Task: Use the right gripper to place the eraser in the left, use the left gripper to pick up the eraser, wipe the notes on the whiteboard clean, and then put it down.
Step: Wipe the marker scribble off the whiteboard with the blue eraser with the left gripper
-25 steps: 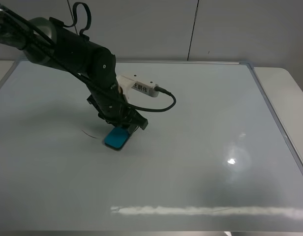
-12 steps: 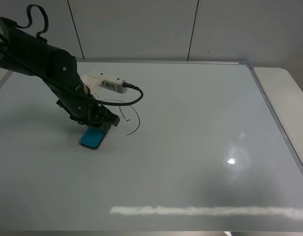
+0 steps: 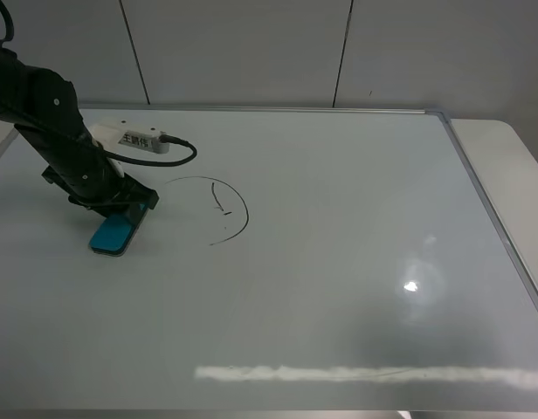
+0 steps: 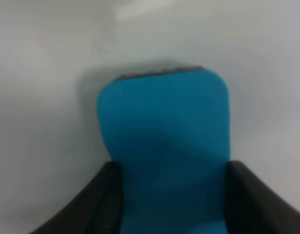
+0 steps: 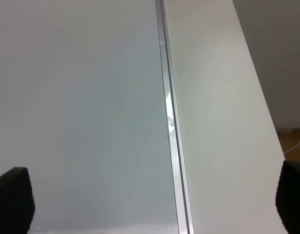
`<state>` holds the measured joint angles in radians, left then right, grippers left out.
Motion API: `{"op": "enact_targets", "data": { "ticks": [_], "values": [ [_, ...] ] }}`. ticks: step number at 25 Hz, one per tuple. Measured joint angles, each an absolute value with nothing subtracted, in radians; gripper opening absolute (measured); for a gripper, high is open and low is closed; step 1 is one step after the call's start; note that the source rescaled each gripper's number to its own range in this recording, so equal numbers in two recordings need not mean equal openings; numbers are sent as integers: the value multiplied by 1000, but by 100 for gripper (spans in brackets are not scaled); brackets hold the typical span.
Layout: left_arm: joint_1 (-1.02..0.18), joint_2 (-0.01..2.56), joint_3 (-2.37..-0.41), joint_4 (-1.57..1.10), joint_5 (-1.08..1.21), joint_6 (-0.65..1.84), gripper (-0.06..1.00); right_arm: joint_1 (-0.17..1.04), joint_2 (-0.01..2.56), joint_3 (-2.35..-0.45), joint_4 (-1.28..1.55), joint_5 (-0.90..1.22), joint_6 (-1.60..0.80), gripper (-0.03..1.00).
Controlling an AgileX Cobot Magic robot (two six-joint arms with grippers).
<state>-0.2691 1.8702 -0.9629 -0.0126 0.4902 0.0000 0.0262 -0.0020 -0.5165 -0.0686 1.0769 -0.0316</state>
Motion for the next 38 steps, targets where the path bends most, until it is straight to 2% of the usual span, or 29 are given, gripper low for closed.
{"op": "enact_targets", "data": {
  "ticks": [10,19,27,38],
  "values": [
    [-585,1934,-1012,-101,409,0,1,26,-2,-517,-69,1077,-32,100],
    [-711,2073,-1267,-124,543,0,1,26,-2,-517,-69,1077,-32,100],
    [-665,2114,-1343,-148,622,45,1,26,-2,-517,-69,1077,-32,100],
    [-351,2118,-1354,-146,565,143,1,26,-2,-517,-69,1077,-32,100]
  ]
}}
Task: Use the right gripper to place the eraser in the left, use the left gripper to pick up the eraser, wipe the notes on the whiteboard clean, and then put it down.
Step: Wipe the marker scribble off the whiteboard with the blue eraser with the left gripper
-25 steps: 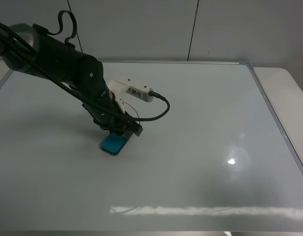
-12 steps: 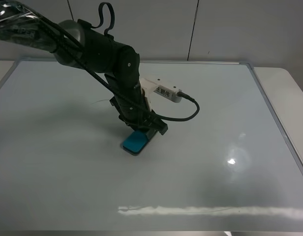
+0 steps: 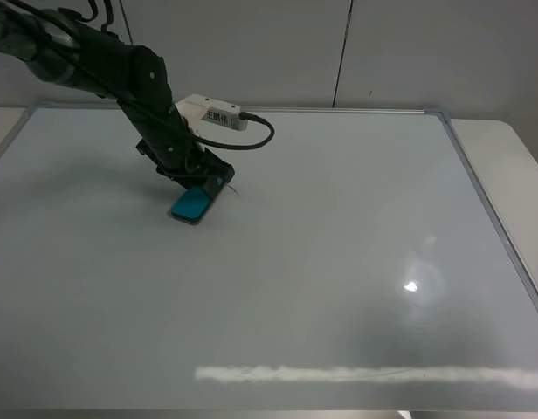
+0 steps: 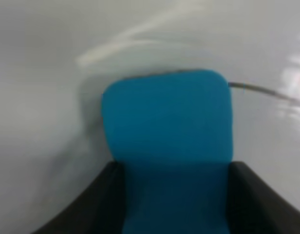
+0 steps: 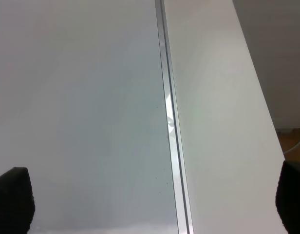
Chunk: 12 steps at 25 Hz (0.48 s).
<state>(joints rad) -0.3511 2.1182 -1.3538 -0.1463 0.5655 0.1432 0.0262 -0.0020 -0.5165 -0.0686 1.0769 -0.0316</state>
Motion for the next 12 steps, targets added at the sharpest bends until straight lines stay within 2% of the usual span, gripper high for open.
{"op": "enact_targets", "data": {
  "ticks": [5,12],
  "values": [
    [-271,2116,-1355,-140,569,165,1,26,-2,-517,-69,1077,-32,100],
    [-335,2116,-1356,-104,576,190,1,26,-2,-517,-69,1077,-32,100]
  ]
}}
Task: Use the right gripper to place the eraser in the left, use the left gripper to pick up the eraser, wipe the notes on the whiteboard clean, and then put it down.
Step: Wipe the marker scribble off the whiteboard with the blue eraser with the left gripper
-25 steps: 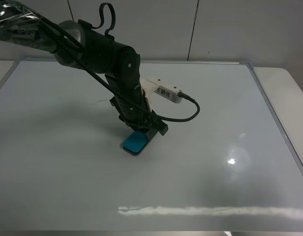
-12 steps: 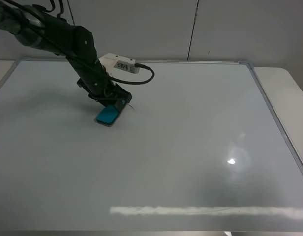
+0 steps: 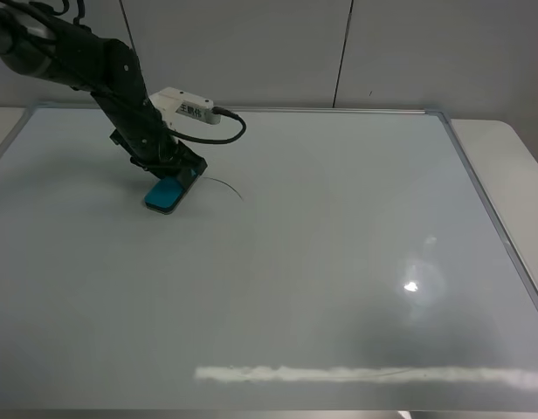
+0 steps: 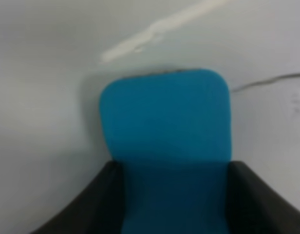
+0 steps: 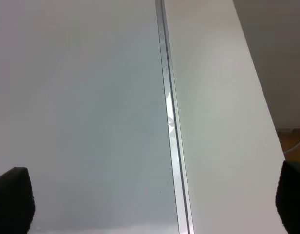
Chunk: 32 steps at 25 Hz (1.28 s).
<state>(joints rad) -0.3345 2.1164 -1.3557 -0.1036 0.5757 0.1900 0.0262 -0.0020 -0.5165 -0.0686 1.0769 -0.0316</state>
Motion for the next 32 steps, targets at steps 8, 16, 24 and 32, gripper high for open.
{"op": "enact_targets", "data": {
  "ticks": [8,16,24,32],
  "values": [
    [-558,2119,-1354,-126,563,179,1,26,-2,-517,-69,1077,-32,100],
    [-590,2127,-1354,-161,561,169,1,26,-2,-517,-69,1077,-32,100],
    [-509,2197,-1470,-263,676,185,1,26,-2,-517,-69,1077,-32,100],
    [-386,2269,-1631,-261,740,203,1,26,-2,-517,-69,1077,-32,100]
  ]
}}
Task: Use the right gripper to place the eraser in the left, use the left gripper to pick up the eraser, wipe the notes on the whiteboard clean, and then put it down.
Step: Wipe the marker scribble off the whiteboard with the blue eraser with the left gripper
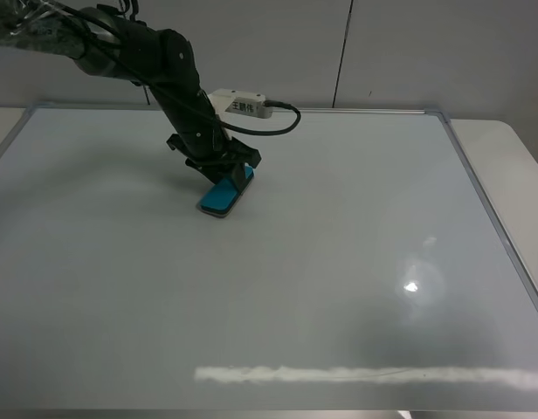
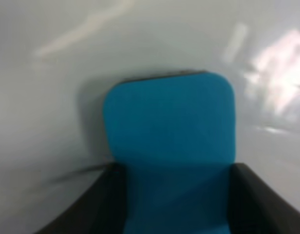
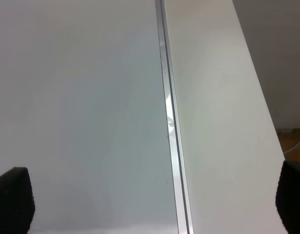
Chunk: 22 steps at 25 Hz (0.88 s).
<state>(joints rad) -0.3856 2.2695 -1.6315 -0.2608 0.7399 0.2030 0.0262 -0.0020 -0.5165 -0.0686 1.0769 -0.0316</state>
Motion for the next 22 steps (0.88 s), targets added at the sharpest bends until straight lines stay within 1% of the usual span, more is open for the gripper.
{"op": "enact_targets", "data": {
  "ticks": [8,17,22],
  "values": [
    [-245,2270,-1647,-182,745,207,1,26,-2,-517,-69,1077,-32,100],
    [-222,2216,-1629,-81,803,180,1,26,-2,-517,-69,1077,-32,100],
    [-217,2121,-1536,0,793,112,1,26,-2,-517,-69,1077,-32,100]
  ]
}}
